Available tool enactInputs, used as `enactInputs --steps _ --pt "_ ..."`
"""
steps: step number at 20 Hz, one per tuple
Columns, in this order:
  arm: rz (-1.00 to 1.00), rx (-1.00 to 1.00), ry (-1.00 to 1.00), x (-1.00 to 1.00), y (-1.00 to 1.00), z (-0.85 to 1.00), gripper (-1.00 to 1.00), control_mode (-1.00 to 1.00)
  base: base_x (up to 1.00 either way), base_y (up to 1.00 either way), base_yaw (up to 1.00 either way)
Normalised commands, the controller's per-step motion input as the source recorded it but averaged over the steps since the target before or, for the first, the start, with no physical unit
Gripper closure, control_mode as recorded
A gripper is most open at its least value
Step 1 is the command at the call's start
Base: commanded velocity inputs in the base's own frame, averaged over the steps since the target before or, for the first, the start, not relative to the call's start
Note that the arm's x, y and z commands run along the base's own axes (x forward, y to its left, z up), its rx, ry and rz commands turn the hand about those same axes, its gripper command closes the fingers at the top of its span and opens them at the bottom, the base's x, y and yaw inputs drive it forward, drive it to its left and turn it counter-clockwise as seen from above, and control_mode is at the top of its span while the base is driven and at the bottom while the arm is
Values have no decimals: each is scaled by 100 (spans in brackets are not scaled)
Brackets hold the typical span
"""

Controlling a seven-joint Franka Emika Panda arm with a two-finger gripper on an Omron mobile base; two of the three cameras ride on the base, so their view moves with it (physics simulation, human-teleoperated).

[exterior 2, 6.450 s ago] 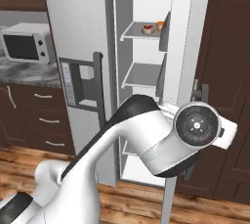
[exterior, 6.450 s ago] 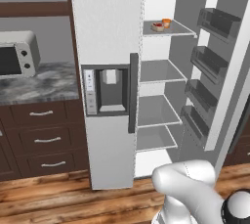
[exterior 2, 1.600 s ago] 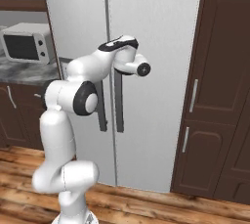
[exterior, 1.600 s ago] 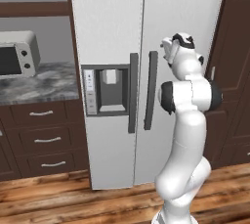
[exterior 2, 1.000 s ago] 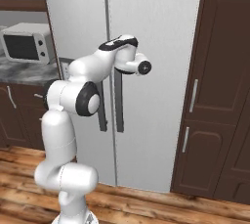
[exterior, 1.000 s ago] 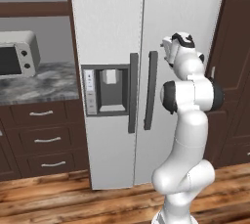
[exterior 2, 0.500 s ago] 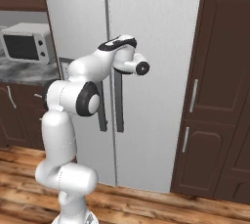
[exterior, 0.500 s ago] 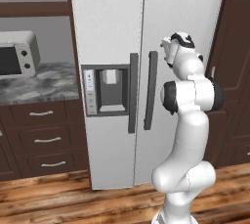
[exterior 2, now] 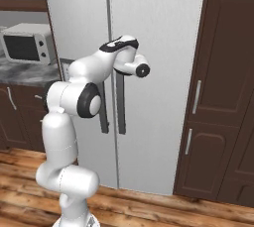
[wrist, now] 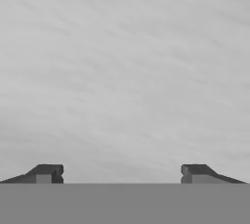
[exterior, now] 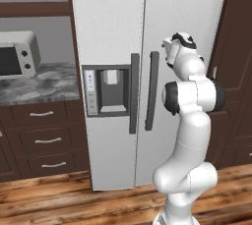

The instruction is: Pick up the frozen steak from the freezer, place it on any shelf in the fridge, and close the fridge and freezer doors when done.

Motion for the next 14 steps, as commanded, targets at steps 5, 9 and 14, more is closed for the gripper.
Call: enactInputs --steps 5,9,14 --pt "0 0 -1 0 1 -1 -100 -100 0 0 0" --pt "0 0 0 0 2 0 -100 -100 0 0 0" --pt "0 1 -1 0 4 -7 -100 -100 0 0 0"
